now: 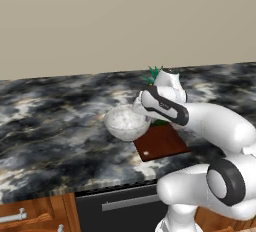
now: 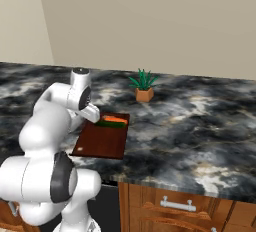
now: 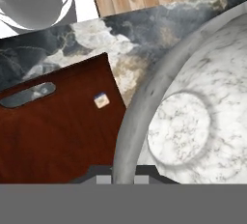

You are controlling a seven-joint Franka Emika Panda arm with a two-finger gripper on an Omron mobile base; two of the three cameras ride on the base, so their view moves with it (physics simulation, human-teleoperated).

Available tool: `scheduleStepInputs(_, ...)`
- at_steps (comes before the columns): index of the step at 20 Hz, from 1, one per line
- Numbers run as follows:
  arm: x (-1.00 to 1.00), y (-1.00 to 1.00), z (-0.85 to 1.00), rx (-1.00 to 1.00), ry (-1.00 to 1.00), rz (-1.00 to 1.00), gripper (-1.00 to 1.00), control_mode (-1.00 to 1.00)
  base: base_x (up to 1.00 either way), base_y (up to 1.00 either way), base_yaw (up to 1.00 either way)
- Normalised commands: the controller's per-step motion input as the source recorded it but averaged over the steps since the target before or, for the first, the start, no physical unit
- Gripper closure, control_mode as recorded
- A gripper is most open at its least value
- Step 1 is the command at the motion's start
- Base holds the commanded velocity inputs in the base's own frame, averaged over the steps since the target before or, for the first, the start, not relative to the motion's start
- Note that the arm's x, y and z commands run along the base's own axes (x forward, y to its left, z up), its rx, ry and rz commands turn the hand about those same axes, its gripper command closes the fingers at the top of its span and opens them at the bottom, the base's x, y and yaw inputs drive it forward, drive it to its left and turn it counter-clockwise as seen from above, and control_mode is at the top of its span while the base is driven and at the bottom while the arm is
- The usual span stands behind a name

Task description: Place the two vegetables and bowl onto the tray for setting up a vegetable dip station.

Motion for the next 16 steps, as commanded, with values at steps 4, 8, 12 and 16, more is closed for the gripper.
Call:
scheduleStepInputs(4,-0.07,-0.57,0.00,0.00,0.00,-0.05,1.00,-1.00,0.00,0.00,0.00)
scheduleStepInputs(8,-0.21,-0.53,0.00,0.00,-0.03,-0.05,1.00,-1.00,0.00,0.00,0.00)
scheduleStepInputs(12,-0.26,-0.59,-0.03,0.04,-0.06,-0.02,1.00,-1.00,0.00,0.00,0.00)
scheduleStepInputs(16,-0.14,-0.49,0.00,0.06,0.00,-0.02,1.00,-1.00,0.00,0.00,0.00)
